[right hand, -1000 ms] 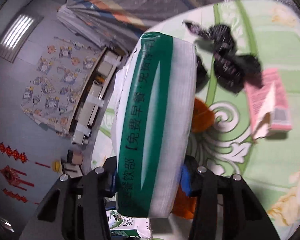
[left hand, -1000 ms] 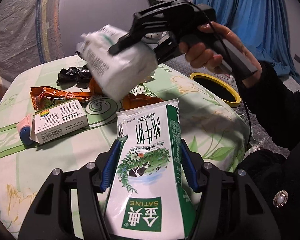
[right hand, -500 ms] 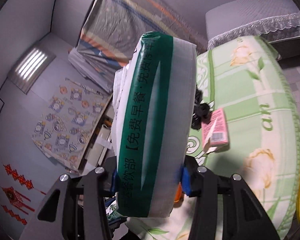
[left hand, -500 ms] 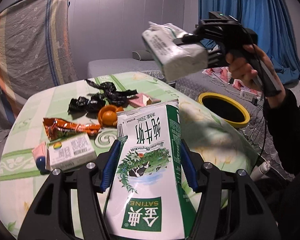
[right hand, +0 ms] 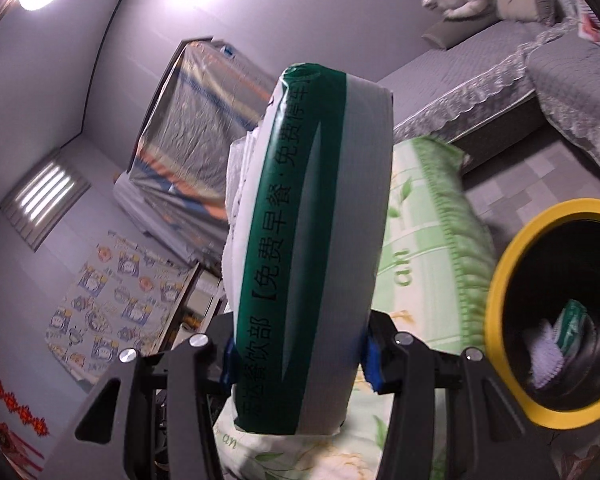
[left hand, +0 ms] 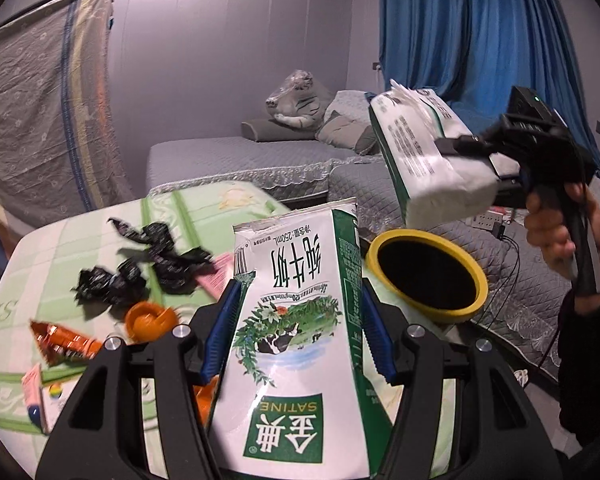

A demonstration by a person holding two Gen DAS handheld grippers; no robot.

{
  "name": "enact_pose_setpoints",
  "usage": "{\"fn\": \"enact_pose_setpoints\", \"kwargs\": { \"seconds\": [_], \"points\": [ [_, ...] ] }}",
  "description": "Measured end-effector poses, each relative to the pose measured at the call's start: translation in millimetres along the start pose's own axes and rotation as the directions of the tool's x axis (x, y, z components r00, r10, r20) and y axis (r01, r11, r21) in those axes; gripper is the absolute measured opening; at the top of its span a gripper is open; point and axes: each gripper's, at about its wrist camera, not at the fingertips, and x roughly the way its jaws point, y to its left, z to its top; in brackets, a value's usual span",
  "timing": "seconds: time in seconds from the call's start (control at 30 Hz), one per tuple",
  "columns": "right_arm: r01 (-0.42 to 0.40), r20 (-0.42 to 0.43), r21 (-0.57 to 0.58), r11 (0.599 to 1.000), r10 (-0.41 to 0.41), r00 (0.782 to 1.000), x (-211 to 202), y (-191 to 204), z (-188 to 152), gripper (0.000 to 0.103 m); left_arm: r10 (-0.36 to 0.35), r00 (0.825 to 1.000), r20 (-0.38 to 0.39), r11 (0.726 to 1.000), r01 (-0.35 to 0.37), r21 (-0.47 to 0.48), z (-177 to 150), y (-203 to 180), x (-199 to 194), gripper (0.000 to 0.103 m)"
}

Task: Collect trash
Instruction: 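Carry both items to the bin and open both grippers to drop them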

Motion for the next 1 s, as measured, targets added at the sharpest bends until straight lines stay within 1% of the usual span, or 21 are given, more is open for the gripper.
{"fn": "enact_pose_setpoints", "kwargs": {
  "seconds": [0.07, 0.23, 0.33, 0.47, 0.53, 0.6, 0.67, 0.73, 0.87, 1.0],
  "points": [
    [0.025, 0.037, 0.01, 1.0, -0.026, 0.999, -16.4, -8.5, -1.1, 0.044, -0.001, 1.0, 0.001, 1.0, 0.001, 0.028, 12.1, -15.1, 13.9, 0.055],
    [0.087, 0.127, 0.047, 0.995, -0.092, 0.988, -55.1, -33.4, -5.0, 0.044, -0.045, 0.999, -0.012, 0.998, 0.046, 0.052, 32.2, -47.6, 42.9, 0.055],
    [0.147, 0.185, 0.066, 0.987, -0.157, 0.97, -78.2, -48.4, -9.4, 0.044, -0.061, 0.998, -0.019, 0.995, 0.062, 0.074, 40.3, -68.5, 60.8, 0.055],
    [0.204, 0.228, 0.086, 0.975, -0.219, 0.949, -96.8, -66.4, -14.7, 0.044, -0.096, 0.995, -0.027, 0.992, 0.098, 0.083, 50.5, -91.5, 83.7, 0.055],
    [0.253, 0.247, 0.1, 0.962, -0.27, 0.931, -103.5, -75.7, -18.4, 0.045, -0.111, 0.993, -0.036, 0.991, 0.113, 0.077, 54.8, -99.2, 95.0, 0.055],
    [0.289, 0.254, 0.103, 0.952, -0.306, 0.918, -106.8, -83.6, -23.2, 0.045, -0.131, 0.99, -0.05, 0.988, 0.134, 0.073, 58.2, -110.3, 108.6, 0.055],
    [0.339, 0.264, 0.115, 0.934, -0.357, 0.896, -109.1, -92.3, -26.5, 0.045, -0.134, 0.99, -0.048, 0.987, 0.138, 0.085, 59.2, -119.8, 116.6, 0.055],
    [0.363, 0.264, 0.124, 0.924, -0.383, 0.885, -108.6, -100.3, -28.1, 0.045, -0.144, 0.988, -0.053, 0.984, 0.149, 0.095, 60.0, -130.9, 126.5, 0.055],
    [0.375, 0.24, 0.159, 0.913, -0.405, 0.882, -103.8, -123.2, -31.6, 0.045, -0.155, 0.985, -0.074, 0.982, 0.162, 0.096, 60.2, -144.2, 145.7, 0.055],
    [0.409, 0.212, 0.178, 0.895, -0.441, 0.872, -96.7, -139.4, -33.6, 0.045, -0.156, 0.983, -0.098, 0.983, 0.164, 0.086, 57.0, -152.0, 164.5, 0.055]
  ]
}}
